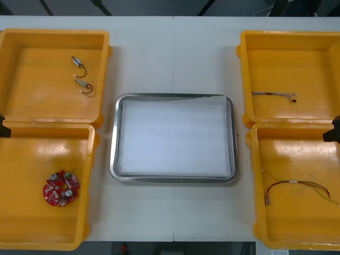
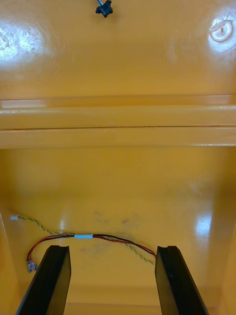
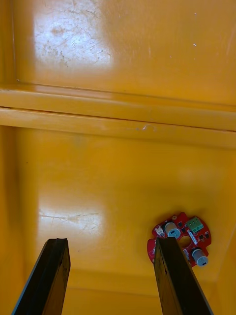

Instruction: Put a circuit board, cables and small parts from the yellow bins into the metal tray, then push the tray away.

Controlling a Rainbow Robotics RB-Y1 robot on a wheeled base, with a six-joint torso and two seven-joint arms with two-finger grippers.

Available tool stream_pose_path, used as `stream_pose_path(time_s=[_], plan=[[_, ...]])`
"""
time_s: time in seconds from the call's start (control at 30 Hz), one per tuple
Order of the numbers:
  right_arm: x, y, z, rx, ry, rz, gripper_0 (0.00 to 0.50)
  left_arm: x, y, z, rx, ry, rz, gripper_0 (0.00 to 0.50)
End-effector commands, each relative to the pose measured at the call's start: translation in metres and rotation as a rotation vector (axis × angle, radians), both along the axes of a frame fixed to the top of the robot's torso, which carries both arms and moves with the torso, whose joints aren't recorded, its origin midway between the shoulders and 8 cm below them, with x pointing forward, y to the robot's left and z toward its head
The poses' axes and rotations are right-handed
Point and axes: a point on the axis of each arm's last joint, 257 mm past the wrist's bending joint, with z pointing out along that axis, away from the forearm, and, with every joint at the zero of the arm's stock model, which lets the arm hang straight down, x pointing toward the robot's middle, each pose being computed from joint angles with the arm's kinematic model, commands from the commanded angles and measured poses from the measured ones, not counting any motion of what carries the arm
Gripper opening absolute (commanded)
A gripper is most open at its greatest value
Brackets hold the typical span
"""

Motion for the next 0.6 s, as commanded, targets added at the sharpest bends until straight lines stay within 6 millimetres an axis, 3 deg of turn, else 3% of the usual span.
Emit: stream_pose_path(time_s=[0.03, 0.6], plan=[[-0.0014, 0.0038, -0.0043, -0.014, 0.002, 0.047, 0.500, -0.0030, 0.0041, 0.0011, 0.068, 0.009, -0.071, 0.500], [-0.0014, 0.0038, -0.0043, -0.014, 0.002, 0.047, 0.500, -0.0030, 0.0041, 0.0011, 0.068, 0.009, -0.071, 0.500]])
